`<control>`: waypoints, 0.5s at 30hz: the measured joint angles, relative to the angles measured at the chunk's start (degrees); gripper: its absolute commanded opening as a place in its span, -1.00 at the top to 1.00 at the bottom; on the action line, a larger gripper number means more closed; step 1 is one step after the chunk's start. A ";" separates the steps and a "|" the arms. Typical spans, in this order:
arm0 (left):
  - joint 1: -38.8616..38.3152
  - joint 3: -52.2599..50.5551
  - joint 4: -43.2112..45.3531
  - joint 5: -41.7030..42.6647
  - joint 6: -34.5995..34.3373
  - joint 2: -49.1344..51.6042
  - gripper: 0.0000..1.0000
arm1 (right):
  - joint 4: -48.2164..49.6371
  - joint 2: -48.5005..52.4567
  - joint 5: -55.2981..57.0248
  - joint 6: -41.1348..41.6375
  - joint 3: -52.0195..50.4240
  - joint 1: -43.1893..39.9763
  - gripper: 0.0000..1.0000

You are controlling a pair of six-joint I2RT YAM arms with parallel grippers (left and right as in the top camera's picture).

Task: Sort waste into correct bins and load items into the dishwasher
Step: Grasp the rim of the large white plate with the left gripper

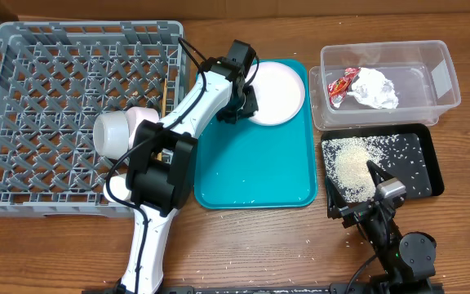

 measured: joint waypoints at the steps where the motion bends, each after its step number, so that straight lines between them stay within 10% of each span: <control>1: 0.15 0.04 -1.33 0.66 -0.24 0.00 0.91 | 0.02 0.00 -0.02 0.00 0.00 0.00 -1.00; 15: 9.55 0.81 -21.49 -17.05 10.12 -26.40 0.92 | 0.00 0.00 -0.02 -0.02 0.00 0.00 -1.00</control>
